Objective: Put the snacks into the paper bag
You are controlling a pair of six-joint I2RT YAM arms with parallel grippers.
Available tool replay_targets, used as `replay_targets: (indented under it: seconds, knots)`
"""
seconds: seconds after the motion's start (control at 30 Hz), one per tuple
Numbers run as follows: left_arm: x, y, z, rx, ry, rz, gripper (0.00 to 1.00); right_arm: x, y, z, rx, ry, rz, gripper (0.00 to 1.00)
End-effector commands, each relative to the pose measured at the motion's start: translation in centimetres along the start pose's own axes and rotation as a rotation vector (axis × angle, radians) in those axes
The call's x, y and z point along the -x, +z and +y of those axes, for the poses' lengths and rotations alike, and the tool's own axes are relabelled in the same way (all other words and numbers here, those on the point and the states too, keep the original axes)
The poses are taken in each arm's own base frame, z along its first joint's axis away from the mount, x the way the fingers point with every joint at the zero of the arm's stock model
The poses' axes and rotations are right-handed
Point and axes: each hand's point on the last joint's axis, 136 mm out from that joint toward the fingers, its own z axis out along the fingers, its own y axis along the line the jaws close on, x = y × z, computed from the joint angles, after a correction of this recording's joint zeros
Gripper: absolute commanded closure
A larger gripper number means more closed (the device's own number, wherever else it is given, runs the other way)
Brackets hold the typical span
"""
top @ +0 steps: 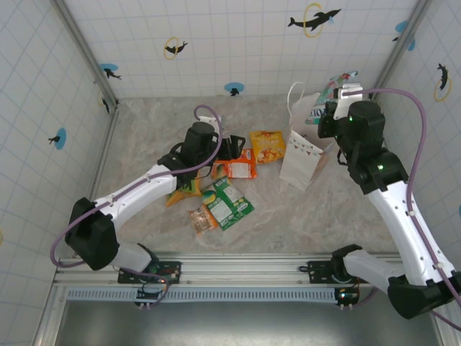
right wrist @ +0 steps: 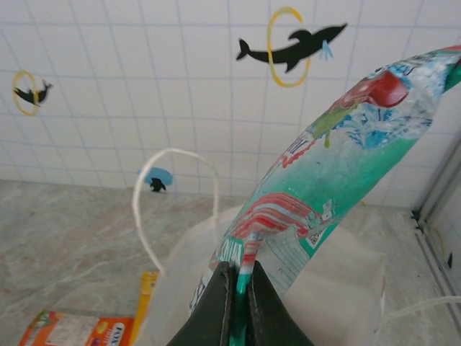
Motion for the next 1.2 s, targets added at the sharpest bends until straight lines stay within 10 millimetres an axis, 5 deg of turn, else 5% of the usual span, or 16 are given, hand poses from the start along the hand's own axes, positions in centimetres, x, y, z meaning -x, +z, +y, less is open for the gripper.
replay_targets:
  seconds: [0.0, 0.73, 0.93, 1.17]
  knots:
    - [1.3, 0.1, -0.7, -0.024, 0.021, -0.024, 0.19, 2.0, 0.0, -0.9, -0.008, 0.030, -0.049, 1.00]
    - [0.9, 0.7, -0.6, -0.025, 0.018, -0.010, 0.19, -2.6, 4.0, -1.9, 0.035, 0.090, 0.079, 1.00]
    - [0.9, 0.7, -0.5, -0.023, 0.015, -0.003, 0.19, -2.8, 4.4, -1.7, 0.054, 0.107, 0.102, 0.68]
    - [0.2, 0.8, -0.4, -0.022, -0.003, 0.038, 0.19, -1.9, 2.6, -1.6, 0.064, 0.130, 0.098, 0.60]
